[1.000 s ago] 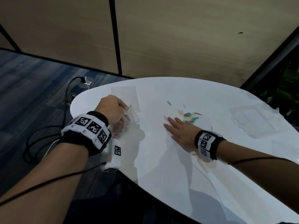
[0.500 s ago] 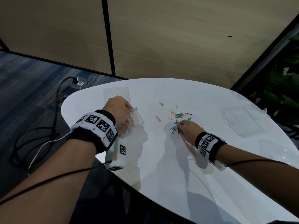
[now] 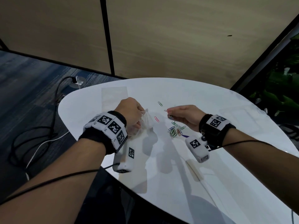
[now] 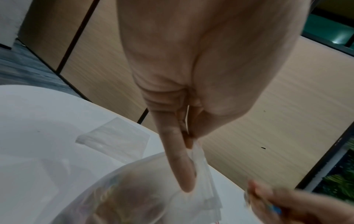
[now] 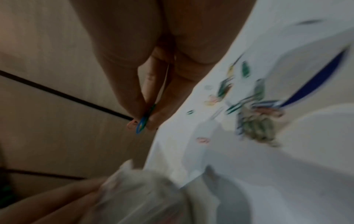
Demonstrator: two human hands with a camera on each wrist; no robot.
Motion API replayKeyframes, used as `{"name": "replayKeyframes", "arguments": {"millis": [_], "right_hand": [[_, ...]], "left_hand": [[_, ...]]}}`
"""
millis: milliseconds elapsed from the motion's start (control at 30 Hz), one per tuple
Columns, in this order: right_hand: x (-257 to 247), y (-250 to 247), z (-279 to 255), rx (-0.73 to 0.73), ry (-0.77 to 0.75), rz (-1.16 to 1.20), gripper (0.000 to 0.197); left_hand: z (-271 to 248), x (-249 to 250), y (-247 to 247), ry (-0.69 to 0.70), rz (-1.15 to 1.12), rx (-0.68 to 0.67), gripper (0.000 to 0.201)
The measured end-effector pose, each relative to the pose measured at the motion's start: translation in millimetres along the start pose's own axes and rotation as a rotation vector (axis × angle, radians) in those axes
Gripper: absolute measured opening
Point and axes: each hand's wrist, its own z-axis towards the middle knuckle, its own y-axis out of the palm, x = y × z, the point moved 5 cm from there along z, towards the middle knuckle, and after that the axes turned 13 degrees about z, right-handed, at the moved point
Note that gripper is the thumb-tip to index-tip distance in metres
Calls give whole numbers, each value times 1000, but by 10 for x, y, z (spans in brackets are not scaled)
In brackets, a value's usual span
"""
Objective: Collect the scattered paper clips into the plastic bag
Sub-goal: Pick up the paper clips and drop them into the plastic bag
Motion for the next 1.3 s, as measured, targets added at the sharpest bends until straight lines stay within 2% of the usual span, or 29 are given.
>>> {"name": "replayKeyframes", "arguments": {"millis": [100,200,267,333,400,467,533,600,733,867,933,1000,1067,1133,1233,1300], "right_hand": [[-76,391,-173,-108,-78,-85,18],[16,575,-245,-118,-232,-535,14],[-2,594,-245,-127,-314,-697,12],[-85,464,-190,-109,-321,-567,11],[-161,164,-51,-19,-342,-493,13],[-144,-228,140,162,-301,-785,19],[31,-600,313,279,-98,-1112,43],[262,-816,492,302,62,-1185,58],[473,-640,873,312,11,-1161,65],[457,-138,1140,251,-90,-1237,61],[452,43,1224,145,-164,-1364,54],[503,131,1205,-24,-244,-1518,50],[488,37,1102,-94,-245,-1594,52],[425,-171,993,-70,-227,-1646,53],[378,-395,708,-56,-184,-1467,51],[458,-374,471,-139,-225,-1506,50]], "left_hand": [[21,38,39,17,-30,0,29],[43,41,78,10,-68,-15,29],[49,30,79,2,-106,-20,27],[57,3,54,-1,-135,-18,26],[73,-21,21,2,-153,-13,26],[90,-42,-9,5,-163,-8,27],[110,-59,-24,3,-170,-6,28],[133,-80,-30,0,-175,-6,28],[163,-122,-65,-1,-175,6,29],[157,-139,-91,0,-162,22,34],[146,-138,-99,3,-154,27,34],[139,-144,-107,6,-143,32,34],[137,-150,-115,8,-135,32,33],[133,-157,-121,5,-133,30,32],[124,-152,-117,7,-130,23,30],[121,-146,-110,13,-126,17,30]]}}
